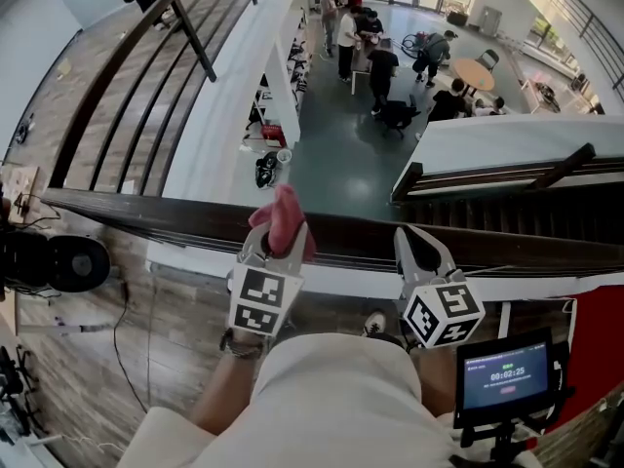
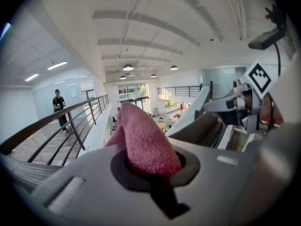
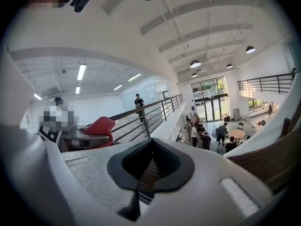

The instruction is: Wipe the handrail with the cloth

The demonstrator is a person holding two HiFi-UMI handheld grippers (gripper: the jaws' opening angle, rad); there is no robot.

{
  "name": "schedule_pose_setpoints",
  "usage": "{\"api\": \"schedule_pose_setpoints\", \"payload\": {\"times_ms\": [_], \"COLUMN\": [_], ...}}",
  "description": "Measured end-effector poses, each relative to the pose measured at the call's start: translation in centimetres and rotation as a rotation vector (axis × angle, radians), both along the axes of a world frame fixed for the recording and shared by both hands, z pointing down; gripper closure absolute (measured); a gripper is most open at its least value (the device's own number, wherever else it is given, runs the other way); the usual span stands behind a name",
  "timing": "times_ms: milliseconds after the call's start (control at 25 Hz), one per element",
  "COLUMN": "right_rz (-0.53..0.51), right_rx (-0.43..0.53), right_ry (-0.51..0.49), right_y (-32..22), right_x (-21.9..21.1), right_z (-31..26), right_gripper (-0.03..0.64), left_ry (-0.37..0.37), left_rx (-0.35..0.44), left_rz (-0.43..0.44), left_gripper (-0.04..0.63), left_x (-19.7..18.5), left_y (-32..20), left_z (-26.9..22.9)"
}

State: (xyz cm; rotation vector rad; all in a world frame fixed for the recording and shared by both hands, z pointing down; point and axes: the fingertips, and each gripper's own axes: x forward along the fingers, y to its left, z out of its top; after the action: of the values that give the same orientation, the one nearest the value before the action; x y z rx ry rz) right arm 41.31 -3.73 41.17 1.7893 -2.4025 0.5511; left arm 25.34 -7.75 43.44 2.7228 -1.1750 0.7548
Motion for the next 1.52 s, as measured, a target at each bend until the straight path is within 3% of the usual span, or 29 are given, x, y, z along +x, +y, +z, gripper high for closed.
{"api": "schedule_pose_setpoints", "payload": {"times_ms": [760,1520], "right_rz": [-0.029,0.005], "right_rx": [0.002,0.022], "right_ry": [-0.024,-0.036], "right_y": [0.3,1.5], "right_x": [1.2,4.1], "right_z": [-0.3,-0.5], "right_gripper": [0.614,0.614], "left_ry": [-0.009,-0.002], "left_rx": [0.019,-0.007], "left_rz": [0.012,-0.01], "left_gripper": [0.563,0.563], "left_x": [2.8,2.1], "left_y": [0.7,0.5], "left_z": [-0.1,0.1]}}
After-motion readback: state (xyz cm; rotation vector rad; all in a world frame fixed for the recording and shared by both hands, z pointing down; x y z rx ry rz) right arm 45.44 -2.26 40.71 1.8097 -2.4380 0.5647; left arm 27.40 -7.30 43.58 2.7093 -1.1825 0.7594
